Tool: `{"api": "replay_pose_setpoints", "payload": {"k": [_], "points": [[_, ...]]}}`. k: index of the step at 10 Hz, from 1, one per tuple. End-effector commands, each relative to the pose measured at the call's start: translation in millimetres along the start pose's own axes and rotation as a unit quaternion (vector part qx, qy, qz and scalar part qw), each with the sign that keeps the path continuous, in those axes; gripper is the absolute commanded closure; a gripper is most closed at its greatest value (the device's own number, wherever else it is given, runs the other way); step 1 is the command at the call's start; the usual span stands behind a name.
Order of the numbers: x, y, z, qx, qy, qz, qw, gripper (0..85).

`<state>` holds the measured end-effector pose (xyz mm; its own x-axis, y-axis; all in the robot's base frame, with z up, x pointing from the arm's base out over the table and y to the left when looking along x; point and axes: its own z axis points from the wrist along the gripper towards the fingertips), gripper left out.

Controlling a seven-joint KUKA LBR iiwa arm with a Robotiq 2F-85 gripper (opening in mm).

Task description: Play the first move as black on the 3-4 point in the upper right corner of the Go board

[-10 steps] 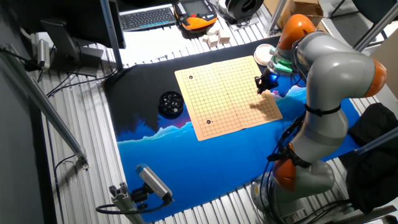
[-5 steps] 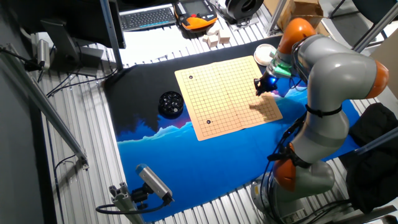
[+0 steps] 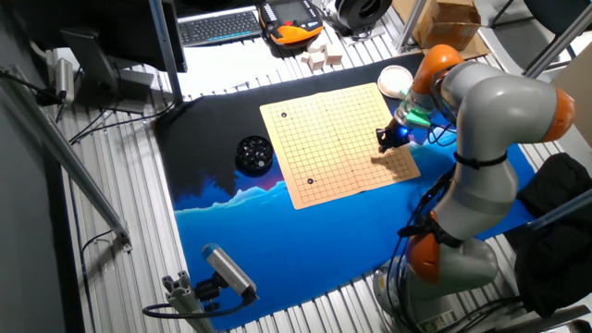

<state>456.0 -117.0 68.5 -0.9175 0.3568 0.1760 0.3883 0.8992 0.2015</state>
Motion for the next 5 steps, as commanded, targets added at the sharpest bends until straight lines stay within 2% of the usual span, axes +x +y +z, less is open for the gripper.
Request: {"api": "replay_pose_setpoints", "payload": {"k": [1, 3, 5], "points": [[-0.4, -0.5, 1.0, -0.001, 0.0, -0.001, 1.0, 85.0], [1.5, 2.3, 6.1, -0.006, 0.004, 0.002, 1.0, 85.0], [3.6, 4.6, 13.9, -0.006, 0.001, 0.002, 1.0, 85.0]]}}
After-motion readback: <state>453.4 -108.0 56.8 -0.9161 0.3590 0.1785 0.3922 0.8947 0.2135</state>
